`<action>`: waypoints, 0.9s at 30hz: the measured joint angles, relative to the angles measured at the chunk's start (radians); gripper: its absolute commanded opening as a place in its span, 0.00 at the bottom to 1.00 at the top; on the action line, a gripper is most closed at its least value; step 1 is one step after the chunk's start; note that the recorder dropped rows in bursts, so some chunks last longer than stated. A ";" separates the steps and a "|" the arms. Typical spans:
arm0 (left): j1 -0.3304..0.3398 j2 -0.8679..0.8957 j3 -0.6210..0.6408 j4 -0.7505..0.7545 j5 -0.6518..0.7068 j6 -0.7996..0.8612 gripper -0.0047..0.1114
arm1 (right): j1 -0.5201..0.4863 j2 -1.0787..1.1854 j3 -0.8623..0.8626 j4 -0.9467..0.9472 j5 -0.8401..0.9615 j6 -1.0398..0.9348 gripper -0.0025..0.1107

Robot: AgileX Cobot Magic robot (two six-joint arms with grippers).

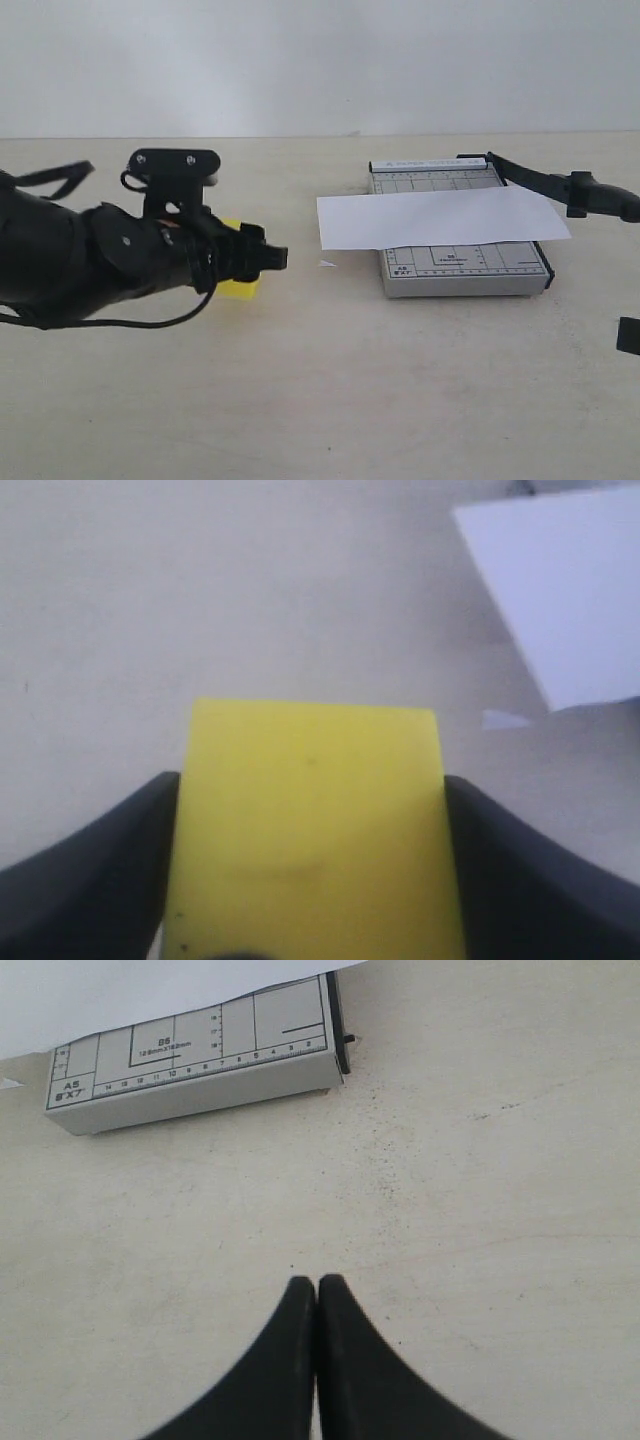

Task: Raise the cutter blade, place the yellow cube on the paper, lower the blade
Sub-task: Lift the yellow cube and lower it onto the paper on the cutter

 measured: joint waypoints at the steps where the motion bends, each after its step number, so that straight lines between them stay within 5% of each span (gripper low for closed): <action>1: 0.000 -0.036 0.000 0.000 0.000 0.014 0.08 | 0.000 0.000 0.000 0.000 0.000 0.000 0.02; 7: 0.014 -0.218 -0.091 0.074 0.113 0.101 0.08 | 0.000 0.000 0.000 0.000 0.000 0.000 0.02; 9: 0.036 -0.187 -0.252 0.171 0.313 0.118 0.08 | 0.000 0.000 0.000 0.000 -0.002 0.000 0.02; 14: 0.048 0.216 -0.849 0.276 0.734 0.169 0.08 | 0.000 0.000 0.000 0.000 -0.012 0.000 0.02; 19: 0.046 0.531 -1.256 0.272 0.968 0.179 0.08 | 0.000 0.000 0.000 0.000 -0.012 0.000 0.02; 27: 0.044 0.659 -1.368 0.274 1.064 0.195 0.08 | 0.000 0.000 0.000 0.000 -0.012 0.000 0.02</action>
